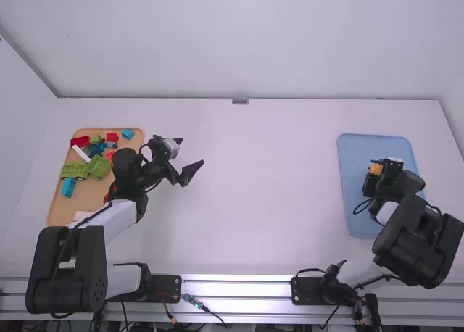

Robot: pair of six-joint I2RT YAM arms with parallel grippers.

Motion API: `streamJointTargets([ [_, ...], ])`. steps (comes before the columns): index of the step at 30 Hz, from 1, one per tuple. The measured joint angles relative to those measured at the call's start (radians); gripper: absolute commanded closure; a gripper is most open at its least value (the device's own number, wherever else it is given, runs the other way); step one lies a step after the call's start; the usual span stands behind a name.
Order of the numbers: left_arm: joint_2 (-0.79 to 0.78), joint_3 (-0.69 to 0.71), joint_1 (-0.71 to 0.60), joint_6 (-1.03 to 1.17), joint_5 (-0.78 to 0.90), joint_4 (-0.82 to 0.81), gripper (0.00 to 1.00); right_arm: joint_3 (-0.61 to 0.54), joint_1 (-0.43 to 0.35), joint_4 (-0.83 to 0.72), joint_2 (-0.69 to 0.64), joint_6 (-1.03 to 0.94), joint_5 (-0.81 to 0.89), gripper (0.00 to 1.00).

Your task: Assemble lego blocks to make yellow taxi

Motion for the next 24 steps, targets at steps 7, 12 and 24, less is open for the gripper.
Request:
streamJointTargets([
  [7,0.000,0.000,0.000,-0.008,0.000,0.000,0.01,0.000,-0.028,0.096,0.129,0.061,0.002,0.28],
  [12,0.000,0.000,0.000,-0.009,0.000,0.000,0.01,0.000,-0.013,0.072,0.132,0.075,0.025,0.01],
  [24,0.000,0.000,-0.001,-0.050,-0.030,-0.004,0.01,0.048,0.134,-0.239,-0.055,0.108,0.227,0.01],
])
